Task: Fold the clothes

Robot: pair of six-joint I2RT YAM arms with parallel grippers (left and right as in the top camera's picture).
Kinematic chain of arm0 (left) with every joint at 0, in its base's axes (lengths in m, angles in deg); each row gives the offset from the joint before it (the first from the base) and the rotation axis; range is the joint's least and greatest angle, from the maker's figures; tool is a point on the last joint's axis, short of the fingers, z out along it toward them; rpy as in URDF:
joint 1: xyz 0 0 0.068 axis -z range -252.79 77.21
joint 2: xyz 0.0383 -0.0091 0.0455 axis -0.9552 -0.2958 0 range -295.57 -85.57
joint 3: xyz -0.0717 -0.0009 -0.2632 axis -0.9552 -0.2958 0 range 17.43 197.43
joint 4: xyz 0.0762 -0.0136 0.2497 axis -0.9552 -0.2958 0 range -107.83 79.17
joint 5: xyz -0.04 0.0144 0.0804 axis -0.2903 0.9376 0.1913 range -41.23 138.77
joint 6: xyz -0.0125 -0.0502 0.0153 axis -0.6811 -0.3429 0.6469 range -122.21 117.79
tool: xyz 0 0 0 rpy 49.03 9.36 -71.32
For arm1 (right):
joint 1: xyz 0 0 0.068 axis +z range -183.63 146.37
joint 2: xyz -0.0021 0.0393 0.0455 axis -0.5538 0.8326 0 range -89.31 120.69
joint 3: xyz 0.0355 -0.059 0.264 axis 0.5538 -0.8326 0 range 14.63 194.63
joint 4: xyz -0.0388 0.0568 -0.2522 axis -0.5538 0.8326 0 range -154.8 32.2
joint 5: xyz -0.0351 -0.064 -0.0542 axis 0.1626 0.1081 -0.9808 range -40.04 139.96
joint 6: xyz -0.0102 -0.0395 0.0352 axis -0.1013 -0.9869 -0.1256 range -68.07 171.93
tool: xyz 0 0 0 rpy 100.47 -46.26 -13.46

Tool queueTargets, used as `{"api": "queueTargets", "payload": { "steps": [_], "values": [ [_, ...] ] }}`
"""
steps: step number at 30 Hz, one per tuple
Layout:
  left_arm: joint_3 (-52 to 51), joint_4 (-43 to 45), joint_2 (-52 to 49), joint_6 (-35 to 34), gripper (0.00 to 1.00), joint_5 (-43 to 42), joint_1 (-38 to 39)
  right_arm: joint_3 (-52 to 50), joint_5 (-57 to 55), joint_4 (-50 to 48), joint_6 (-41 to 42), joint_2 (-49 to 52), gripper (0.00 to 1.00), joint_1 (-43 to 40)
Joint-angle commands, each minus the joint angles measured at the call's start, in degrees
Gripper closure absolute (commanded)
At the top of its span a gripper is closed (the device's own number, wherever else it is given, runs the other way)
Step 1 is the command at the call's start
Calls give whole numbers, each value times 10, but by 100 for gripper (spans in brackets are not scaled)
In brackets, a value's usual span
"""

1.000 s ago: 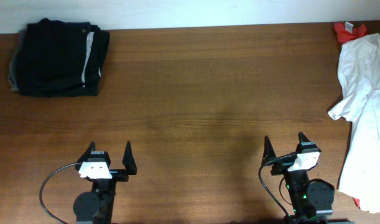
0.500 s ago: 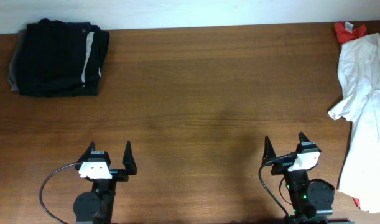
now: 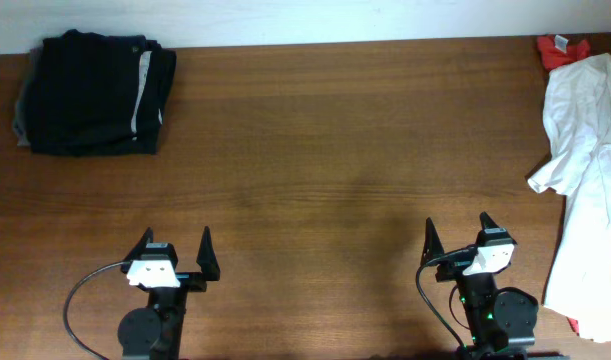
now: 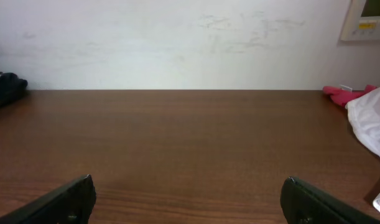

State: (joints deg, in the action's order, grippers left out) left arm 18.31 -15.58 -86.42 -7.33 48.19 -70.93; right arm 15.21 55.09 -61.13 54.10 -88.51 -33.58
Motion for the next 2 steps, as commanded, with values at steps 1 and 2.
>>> {"api": "queueTargets", "payload": {
  "steps": [1,2],
  "values": [
    [-3,0,4,9,1,4,2,-3,-11,5,0,-6,2,3],
    [-3,0,4,9,1,4,2,-3,-11,5,0,-6,2,3]
  ]
}}
